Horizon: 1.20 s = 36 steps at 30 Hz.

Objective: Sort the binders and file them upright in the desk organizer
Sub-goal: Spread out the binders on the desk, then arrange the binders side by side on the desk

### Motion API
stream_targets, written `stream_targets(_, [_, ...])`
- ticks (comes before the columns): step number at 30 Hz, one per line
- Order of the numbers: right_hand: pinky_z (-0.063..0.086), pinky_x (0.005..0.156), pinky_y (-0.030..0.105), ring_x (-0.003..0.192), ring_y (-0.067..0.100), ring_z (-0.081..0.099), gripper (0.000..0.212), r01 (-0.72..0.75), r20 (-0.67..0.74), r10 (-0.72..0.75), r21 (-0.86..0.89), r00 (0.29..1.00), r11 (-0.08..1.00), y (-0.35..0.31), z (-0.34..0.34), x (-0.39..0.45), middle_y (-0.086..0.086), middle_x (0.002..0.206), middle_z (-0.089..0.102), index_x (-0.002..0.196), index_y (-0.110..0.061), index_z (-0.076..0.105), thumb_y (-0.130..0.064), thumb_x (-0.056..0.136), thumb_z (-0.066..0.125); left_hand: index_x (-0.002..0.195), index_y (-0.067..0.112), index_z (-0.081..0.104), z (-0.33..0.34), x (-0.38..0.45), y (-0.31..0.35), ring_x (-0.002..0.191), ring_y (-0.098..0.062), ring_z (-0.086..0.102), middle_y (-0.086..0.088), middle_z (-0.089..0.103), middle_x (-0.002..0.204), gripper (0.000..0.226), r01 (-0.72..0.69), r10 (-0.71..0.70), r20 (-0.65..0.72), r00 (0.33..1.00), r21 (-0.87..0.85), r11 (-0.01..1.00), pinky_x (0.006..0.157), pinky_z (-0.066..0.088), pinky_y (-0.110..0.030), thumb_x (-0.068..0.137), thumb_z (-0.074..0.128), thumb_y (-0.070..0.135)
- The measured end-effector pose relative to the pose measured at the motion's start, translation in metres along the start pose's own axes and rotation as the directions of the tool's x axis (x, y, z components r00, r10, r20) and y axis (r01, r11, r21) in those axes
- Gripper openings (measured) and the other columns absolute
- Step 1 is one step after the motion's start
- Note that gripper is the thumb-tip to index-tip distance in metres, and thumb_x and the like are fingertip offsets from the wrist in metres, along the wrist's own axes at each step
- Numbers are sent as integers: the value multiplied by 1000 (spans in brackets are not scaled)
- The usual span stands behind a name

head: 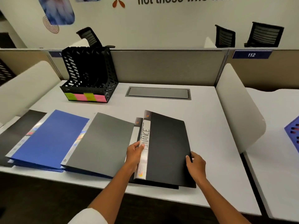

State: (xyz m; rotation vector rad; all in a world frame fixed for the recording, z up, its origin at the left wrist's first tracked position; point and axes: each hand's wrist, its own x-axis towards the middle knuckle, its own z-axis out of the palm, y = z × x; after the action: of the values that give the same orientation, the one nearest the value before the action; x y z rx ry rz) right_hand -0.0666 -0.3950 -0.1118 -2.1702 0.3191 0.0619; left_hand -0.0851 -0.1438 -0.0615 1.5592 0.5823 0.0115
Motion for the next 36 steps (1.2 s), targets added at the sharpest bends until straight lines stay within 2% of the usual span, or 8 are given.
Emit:
stream_targets(5, [45,104,44,121,32,56,41,-45,57,46,-14,997,999,-13,21,-31,14,134,57,137,-6,51,-13,97,55,126,12,60,-38,-6,-1,103,-25,67,-5,66,123,30,-21,18,26,1000,119,993,93,55,-46,97,55,10])
stream_targets(10, [40,109,44,128,33,50,45,-63,89,68,-59,994,996,-28,35,-51,14,141,51,142,-6,45,-8,97,53,136,12,53,-66,-10,-3,110,-25,64,-7,63,129,41,-84,41,182,982,236,968,94,55,-42,96,55,7])
stream_targets(13, [37,110,43,133,34,45,51,-70,124,85,-124,989,990,-33,40,-60,14,146,45,145,-6,38,-7,97,53,143,9,44,-76,-13,4,118,-23,58,-8,57,137,50,-101,15,294,956,279,955,106,46,-41,95,58,11])
stream_targets(20, [31,114,44,142,34,31,62,13,138,23,-254,990,967,-42,50,-72,13,157,28,150,-10,30,-25,96,57,147,19,36,-98,-34,-2,128,-20,50,-2,45,148,53,-258,117,350,930,390,884,106,43,-36,98,54,28])
stream_targets(23, [26,117,45,146,31,21,69,141,93,-115,-361,989,922,-54,65,-85,9,160,18,152,-17,25,-45,95,52,150,18,26,-122,-39,-13,145,-20,25,-4,26,158,61,-393,226,349,910,549,738,113,23,-29,98,50,38])
stream_targets(26, [18,118,48,149,30,9,77,268,124,-238,-504,963,821,-75,88,-96,4,163,6,154,-27,16,-62,92,42,156,19,6,-151,-40,-22,151,-19,-9,-1,-5,164,75,-441,268,351,897,731,521,122,3,-40,98,39,53])
stream_targets(30, [3,118,52,150,28,-5,82,410,202,-362,-567,910,715,-114,127,-114,2,163,-8,154,-34,4,-74,87,29,154,23,-10,-196,-43,-27,146,-19,-24,-1,-24,160,78,-435,345,329,879,850,298,120,-9,-44,97,28,60])
stream_targets(36, [-2,117,54,149,27,-11,86,566,292,-491,-532,821,630,-176,189,-144,0,162,-16,152,-40,-8,-82,79,12,153,23,-12,-273,-45,-32,148,-20,-22,-2,-21,161,81,-307,384,183,905,906,291,120,-8,-47,96,28,62])
